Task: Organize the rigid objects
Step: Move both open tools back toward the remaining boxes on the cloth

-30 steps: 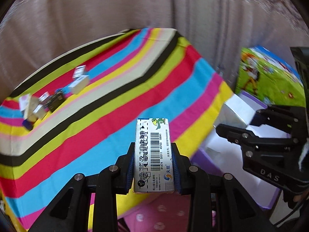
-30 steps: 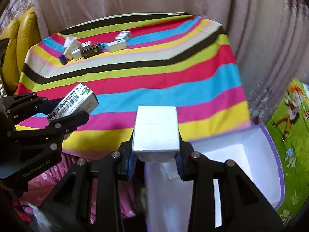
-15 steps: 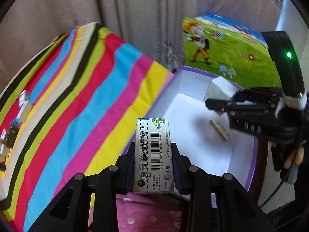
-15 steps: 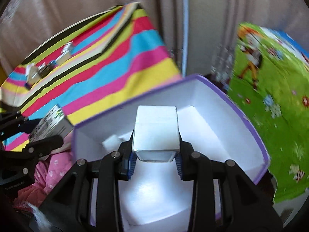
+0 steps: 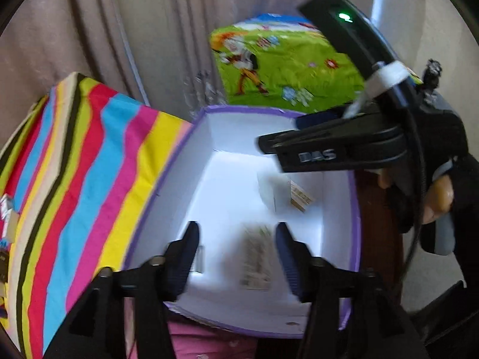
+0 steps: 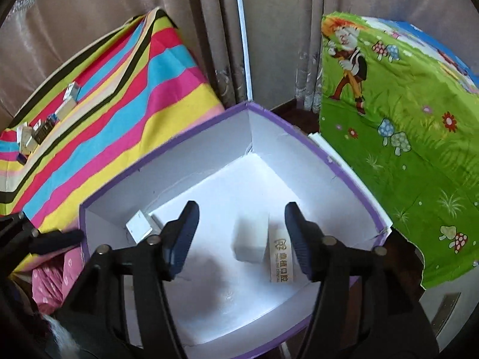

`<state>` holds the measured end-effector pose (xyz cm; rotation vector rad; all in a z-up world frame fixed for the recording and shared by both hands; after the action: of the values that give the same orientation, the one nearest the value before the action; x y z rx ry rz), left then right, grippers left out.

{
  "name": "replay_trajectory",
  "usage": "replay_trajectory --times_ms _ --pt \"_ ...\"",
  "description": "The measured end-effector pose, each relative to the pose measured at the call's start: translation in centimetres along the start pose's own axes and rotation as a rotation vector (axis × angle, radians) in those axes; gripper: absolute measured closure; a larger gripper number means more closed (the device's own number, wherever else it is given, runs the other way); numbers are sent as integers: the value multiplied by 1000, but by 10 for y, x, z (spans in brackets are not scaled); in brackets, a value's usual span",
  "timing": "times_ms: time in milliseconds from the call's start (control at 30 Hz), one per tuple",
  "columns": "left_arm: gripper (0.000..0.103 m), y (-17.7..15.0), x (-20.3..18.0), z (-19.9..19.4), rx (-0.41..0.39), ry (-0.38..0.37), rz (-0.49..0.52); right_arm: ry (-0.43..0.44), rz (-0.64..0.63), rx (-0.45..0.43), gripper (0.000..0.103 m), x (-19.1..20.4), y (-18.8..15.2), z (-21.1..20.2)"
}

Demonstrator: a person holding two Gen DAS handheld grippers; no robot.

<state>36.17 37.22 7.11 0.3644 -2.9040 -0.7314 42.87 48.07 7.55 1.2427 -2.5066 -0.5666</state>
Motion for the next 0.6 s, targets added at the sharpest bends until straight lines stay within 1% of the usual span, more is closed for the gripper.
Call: replay_trajectory --times_ms 67,167,200,233,267,300,400,433,467,500,533,567,600 --pt "41 -6 17 -5 -16 10 -50 -14 -4 -13 39 3 4 -5" --pt "40 -28 64 -15 -44 47 -198 -13 -21 -14 39 14 10 -8" --pt "37 -37 79 -18 -50 68 -239 -8 -38 -10 38 22 12 -8" --pt "33 -48 96 -20 -53 101 -286 -2 -63 -7 38 31 13 -8" --pt "32 -65 120 -23 -53 166 -354 2 -95 0 38 43 15 -6" --pt "31 -78 136 -26 -46 210 -398 10 -128 10 38 57 16 -3" --pt "31 -128 195 -36 -15 340 -564 68 -240 52 37 106 19 6" --pt "31 -143 212 -43 -11 370 -618 90 -280 61 37 125 20 8" --pt "31 -165 236 -51 -6 416 -695 106 -309 67 37 139 20 9" --pt "31 -178 250 -57 -3 447 -740 137 -363 76 35 166 21 12" --pt "31 -198 270 -65 0 493 -802 165 -402 83 34 186 22 14" --pt "31 -210 281 -71 3 526 -836 199 -432 91 31 205 23 17" --pt "30 -228 299 -79 11 583 -880 241 -454 108 30 224 26 22"
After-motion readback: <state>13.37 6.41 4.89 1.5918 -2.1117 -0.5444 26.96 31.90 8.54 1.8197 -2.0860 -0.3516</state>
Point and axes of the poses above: each gripper's, at about its wrist camera, not at the fingertips, and z roughly the way its jaws point, x to its left, y to its top, the point moved 1 cm from there along z, roughly the way its jaws point, and after that the axes turned 8 degrees about x, right-handed, at the moved point
